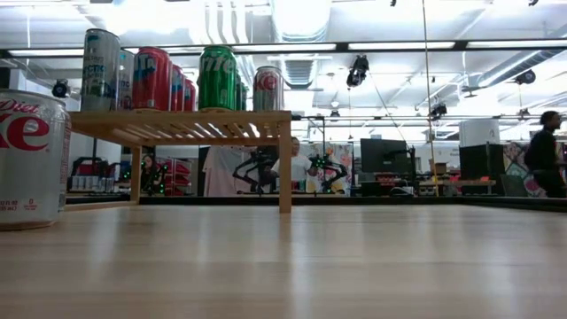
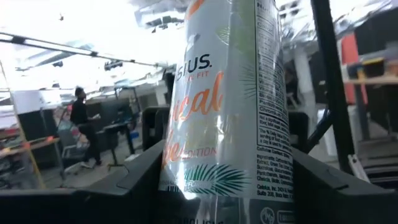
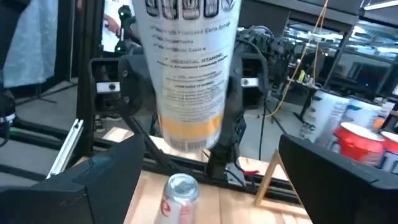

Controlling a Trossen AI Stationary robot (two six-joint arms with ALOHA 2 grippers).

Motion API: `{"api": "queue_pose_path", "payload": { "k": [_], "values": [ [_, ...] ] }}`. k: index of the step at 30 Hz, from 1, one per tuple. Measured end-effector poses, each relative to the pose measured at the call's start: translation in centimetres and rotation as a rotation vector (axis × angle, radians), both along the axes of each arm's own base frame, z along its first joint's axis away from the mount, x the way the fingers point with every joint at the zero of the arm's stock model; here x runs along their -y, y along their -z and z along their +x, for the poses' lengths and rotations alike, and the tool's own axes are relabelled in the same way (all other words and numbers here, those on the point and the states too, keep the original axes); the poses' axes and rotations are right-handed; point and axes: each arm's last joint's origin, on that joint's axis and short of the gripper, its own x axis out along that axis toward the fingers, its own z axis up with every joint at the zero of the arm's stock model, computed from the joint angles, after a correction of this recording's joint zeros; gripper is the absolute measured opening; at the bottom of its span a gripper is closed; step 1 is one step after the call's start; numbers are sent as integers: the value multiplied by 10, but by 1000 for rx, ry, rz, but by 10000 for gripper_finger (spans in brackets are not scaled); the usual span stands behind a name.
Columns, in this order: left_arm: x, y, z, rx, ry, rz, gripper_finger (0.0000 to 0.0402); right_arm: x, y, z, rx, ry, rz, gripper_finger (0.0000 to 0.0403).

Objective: Place canned beverage on shelf
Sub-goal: Put the white and yellow soda can on the shelf aligned with the other white and yellow soda can

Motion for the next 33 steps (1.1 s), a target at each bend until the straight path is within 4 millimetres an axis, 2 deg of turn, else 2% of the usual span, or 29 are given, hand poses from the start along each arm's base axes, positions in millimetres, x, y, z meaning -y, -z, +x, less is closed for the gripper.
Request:
{"api": "queue_pose_path", "payload": {
  "k": [7,15,22,28,33],
  "values": [
    [-3,13,-9,45,71,8,233,-10,-5,38,15,-19,18,361],
    [-7,37,-22,-15,98,35,233,-17,-18,51,43,-141,51,361],
    [-6,40,-19,-18,103,8,233,-21,-17,70,51,-140,53,351],
    [0,38,-18,-21,118,13,233,-26,-11,86,54,-132,32,312],
    [2,38,-23,-23,97,-35,236,-26,-15,86,57,-138,69,238]
  ]
}}
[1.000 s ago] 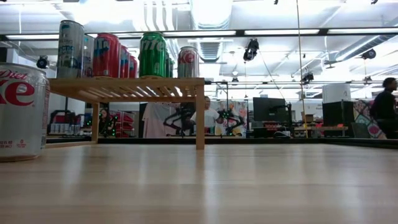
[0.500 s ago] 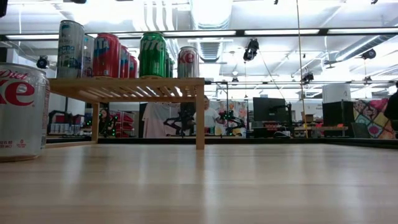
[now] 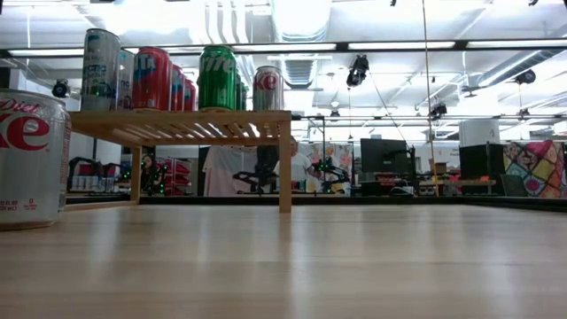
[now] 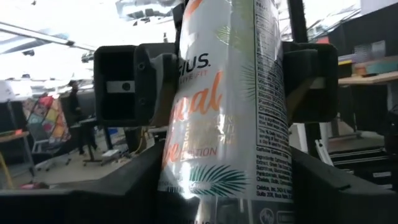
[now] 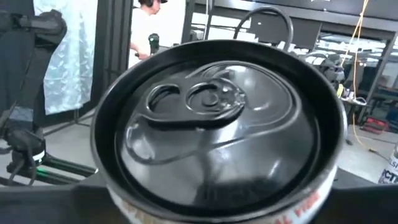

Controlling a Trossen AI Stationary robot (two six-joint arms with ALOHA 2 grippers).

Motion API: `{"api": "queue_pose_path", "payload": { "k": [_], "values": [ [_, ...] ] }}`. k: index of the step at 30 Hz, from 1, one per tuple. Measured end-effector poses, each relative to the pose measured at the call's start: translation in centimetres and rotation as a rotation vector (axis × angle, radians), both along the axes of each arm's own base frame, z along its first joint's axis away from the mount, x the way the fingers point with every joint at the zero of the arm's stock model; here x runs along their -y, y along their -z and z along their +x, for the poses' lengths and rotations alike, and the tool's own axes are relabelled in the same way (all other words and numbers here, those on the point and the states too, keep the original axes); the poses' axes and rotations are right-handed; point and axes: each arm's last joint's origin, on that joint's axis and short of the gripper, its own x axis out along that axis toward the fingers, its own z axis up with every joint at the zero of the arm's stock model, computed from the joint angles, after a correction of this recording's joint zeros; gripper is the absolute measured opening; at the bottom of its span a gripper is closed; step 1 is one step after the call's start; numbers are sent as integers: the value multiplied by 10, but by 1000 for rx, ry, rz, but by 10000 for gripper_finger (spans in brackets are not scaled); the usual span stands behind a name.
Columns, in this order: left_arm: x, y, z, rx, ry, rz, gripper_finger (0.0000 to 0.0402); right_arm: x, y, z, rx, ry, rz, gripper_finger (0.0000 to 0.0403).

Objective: Place canned beverage on shelf
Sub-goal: Put the white and yellow soda can on the shelf aligned with the other white and yellow soda can

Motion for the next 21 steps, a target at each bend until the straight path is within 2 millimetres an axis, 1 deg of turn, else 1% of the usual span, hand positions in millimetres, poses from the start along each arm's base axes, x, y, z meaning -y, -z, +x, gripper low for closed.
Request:
{"api": "queue_pose_path", "payload": {
  "k": [1,3,5,6,7,9,12,14,18,21],
  "values": [
    [0,0,-1,-4,-8,-8,252,0,0,0,0,-1,5,233],
    [1,0,-1,-19,-44,-2,302,1,-1,0,-21,14,35,233],
    [2,-3,-2,-21,-64,-2,353,1,-9,0,-51,45,61,233],
    [2,-5,-2,-21,-76,0,372,2,-13,-1,-86,77,64,233],
    [2,-7,-3,-24,-98,0,383,3,-18,-2,-122,110,62,233],
    [3,-12,-3,-31,-143,10,382,5,-30,-4,-168,181,57,233],
    [4,-20,-3,-50,-215,48,361,9,-46,-7,-250,286,45,233],
    [4,-28,-2,-77,-295,80,347,12,-57,-10,-306,368,46,233],
    [0,-46,-2,-199,-510,172,326,22,-80,-22,-394,522,93,233],
    [-4,-63,-7,-252,-581,232,313,33,-88,-28,-427,613,149,233]
  ]
}}
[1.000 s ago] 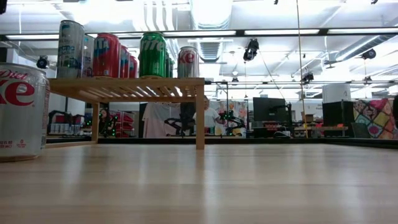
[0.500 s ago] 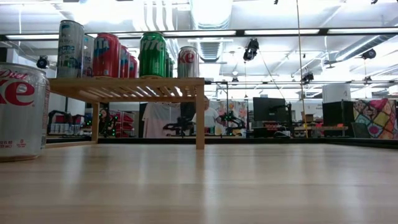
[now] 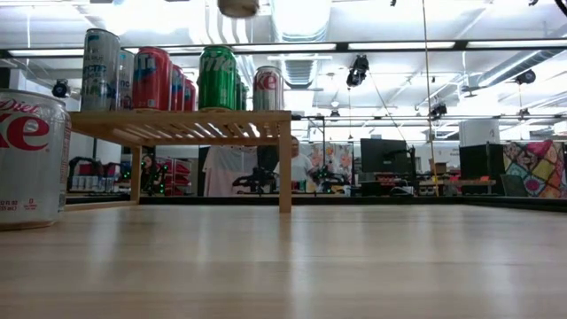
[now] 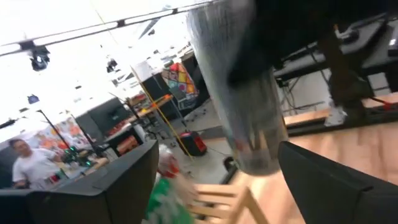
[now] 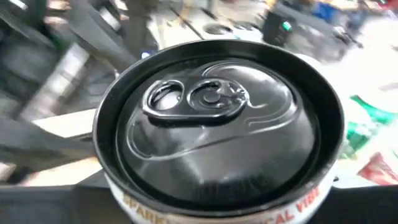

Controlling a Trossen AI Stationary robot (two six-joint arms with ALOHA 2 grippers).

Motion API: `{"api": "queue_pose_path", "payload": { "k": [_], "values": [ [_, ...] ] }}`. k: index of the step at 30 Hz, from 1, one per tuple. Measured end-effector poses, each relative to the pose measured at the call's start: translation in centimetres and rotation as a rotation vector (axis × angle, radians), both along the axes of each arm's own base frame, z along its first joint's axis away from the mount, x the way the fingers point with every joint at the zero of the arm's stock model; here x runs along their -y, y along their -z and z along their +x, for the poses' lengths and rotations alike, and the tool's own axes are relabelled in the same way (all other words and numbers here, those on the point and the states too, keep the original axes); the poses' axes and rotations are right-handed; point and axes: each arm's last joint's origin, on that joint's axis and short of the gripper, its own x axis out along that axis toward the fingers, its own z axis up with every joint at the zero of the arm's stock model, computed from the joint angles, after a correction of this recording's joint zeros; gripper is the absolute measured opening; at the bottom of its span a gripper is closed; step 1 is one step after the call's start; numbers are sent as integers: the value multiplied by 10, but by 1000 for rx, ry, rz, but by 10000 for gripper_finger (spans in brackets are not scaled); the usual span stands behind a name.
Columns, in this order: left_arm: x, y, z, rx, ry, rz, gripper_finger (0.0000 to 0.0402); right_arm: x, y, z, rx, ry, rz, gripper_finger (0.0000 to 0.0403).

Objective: Place canned beverage on shelf
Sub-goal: Put the white and yellow soda can on the shelf aligned with the other white and yellow soda can

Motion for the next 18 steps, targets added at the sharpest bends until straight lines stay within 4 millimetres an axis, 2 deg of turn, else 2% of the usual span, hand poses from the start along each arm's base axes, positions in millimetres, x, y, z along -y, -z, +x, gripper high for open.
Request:
{"api": "queue_pose_path", "payload": {
  "k": [4,8,10,14,18],
  "values": [
    [-13,-29,-13,5,-19,25,299,11,4,-1,-38,57,24,233],
    [-33,-58,-33,60,-37,-22,284,23,13,0,-84,90,47,233],
    [-43,-67,-44,88,-47,-64,277,28,22,2,-104,117,50,233],
    [-55,-70,-56,184,-32,-177,268,29,50,5,-149,203,50,233],
    [-51,-57,-51,194,-1,-195,267,24,83,5,-175,270,78,233]
  ]
}}
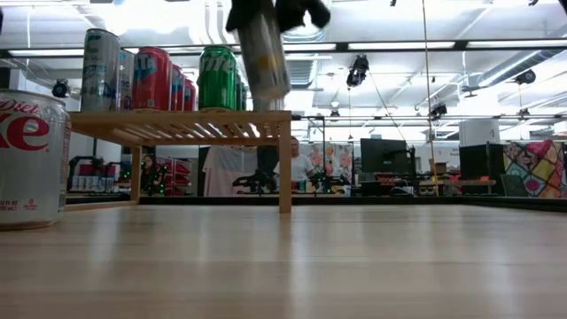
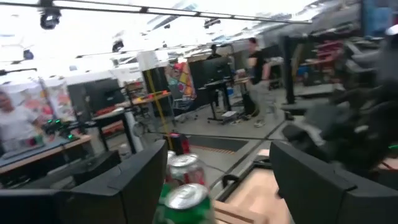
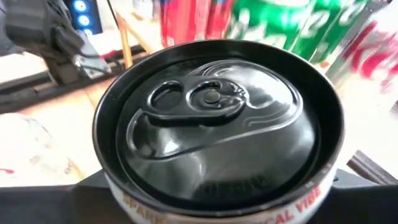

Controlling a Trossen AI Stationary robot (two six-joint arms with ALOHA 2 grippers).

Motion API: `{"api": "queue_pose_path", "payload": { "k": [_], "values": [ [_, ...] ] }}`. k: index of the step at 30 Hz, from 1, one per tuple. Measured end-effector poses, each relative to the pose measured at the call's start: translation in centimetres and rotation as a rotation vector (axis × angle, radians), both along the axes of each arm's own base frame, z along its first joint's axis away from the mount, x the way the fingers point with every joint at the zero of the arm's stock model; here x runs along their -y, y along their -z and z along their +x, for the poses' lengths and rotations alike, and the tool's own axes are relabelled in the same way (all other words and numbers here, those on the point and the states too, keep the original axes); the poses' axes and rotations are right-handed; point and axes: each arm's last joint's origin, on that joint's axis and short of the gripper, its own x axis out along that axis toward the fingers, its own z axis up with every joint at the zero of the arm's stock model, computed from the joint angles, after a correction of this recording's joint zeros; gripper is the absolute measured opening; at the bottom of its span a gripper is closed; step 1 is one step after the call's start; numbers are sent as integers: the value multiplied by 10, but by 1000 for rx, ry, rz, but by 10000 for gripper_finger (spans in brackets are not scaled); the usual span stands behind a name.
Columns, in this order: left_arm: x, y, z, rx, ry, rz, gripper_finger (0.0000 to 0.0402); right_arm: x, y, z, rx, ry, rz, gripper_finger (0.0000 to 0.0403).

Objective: Place canned beverage on shelf
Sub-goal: Put the white and yellow soda can on the shelf aligned with the other white and yellow soda can

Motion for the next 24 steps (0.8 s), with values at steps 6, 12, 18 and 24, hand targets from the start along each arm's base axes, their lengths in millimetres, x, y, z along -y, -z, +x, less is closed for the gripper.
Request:
{"api": "queue_pose_path", "payload": {
  "k": [6,12,18,24],
  "values": [
    [15,15,15,43,77,-12,267,2,26,9,71,-22,1,233],
    [33,26,32,40,113,-16,267,-14,52,7,106,-90,20,233],
    [52,31,53,-1,109,7,267,-38,82,-1,194,-79,46,233],
    [73,35,70,-56,118,52,267,-57,102,-11,193,-166,50,233]
  ]
}}
